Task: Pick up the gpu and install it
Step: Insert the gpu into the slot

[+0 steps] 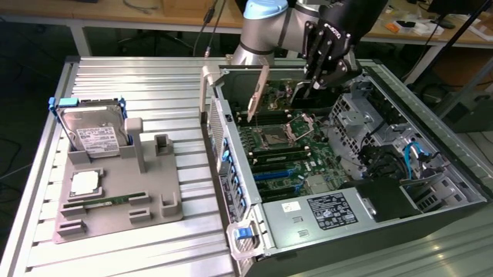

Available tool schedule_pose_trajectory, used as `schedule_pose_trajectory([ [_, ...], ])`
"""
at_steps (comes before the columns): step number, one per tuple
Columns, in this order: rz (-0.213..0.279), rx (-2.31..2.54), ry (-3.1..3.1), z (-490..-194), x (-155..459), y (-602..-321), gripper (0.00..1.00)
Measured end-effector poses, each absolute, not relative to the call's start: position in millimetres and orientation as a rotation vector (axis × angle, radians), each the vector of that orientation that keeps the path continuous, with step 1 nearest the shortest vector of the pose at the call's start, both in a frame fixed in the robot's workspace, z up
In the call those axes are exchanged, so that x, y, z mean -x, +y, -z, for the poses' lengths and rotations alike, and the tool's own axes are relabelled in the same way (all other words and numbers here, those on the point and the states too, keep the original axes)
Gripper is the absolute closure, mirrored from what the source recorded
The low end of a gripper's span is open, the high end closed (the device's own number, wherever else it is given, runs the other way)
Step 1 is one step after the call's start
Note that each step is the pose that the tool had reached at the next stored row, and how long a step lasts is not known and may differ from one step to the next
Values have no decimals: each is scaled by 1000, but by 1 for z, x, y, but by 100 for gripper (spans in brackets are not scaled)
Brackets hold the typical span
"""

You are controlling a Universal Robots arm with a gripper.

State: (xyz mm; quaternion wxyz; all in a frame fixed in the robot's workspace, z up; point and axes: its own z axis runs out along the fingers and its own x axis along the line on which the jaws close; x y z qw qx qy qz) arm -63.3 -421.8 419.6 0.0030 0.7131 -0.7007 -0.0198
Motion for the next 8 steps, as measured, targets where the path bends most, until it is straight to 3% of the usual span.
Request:
schedule_pose_trajectory([
  [8,62,-2241,-2193,-410,63,-422,73],
])
